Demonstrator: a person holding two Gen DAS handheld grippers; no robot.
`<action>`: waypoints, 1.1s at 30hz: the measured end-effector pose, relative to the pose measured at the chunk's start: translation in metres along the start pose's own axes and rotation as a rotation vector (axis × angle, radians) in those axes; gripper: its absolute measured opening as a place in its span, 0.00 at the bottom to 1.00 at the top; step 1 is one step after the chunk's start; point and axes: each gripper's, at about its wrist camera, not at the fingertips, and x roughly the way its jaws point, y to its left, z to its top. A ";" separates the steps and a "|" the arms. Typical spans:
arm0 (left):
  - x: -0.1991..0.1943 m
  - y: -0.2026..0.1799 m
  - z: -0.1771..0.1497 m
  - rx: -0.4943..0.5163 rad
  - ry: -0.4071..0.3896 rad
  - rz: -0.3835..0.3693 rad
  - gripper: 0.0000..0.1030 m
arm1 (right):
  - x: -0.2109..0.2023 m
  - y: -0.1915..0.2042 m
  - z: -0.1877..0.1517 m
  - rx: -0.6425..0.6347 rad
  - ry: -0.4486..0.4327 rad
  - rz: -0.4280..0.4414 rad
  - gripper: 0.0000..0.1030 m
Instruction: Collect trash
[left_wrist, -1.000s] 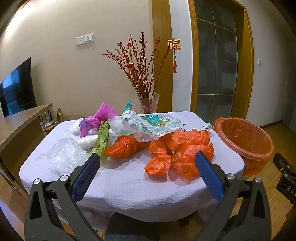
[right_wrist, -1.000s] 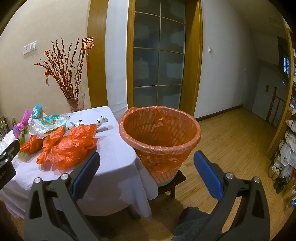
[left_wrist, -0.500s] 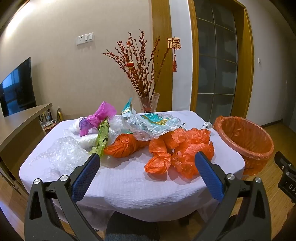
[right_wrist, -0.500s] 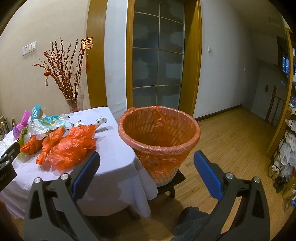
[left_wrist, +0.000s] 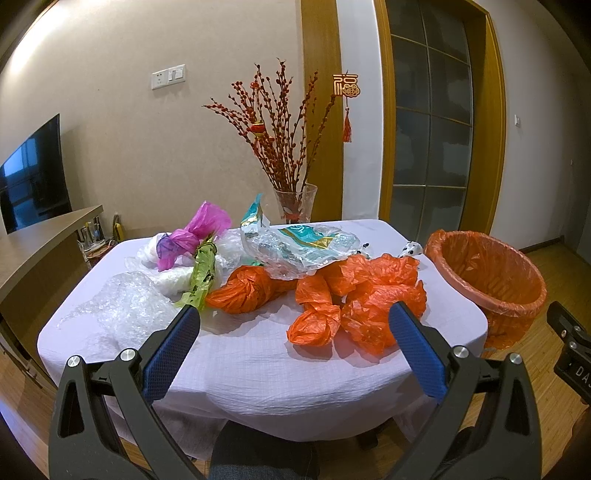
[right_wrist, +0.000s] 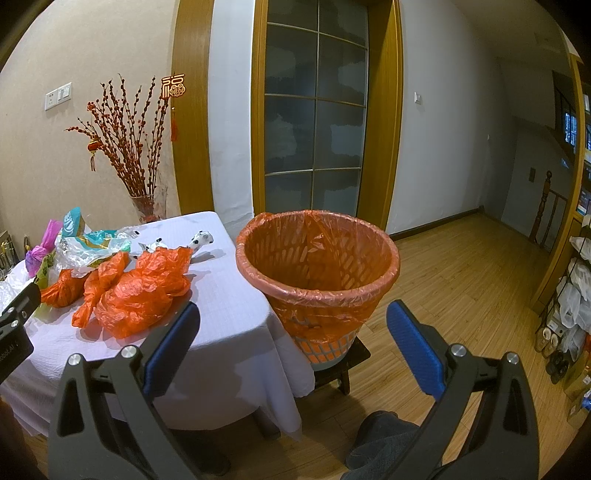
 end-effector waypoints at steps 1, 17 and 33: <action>0.000 0.000 0.000 0.000 0.000 0.000 0.98 | 0.000 0.000 0.000 0.000 0.000 0.001 0.96; 0.003 -0.006 0.000 0.002 0.002 -0.001 0.98 | 0.001 0.001 0.001 -0.001 0.008 0.004 0.96; 0.005 -0.010 -0.007 0.002 0.007 -0.002 0.98 | 0.004 0.001 0.000 -0.001 0.010 0.005 0.96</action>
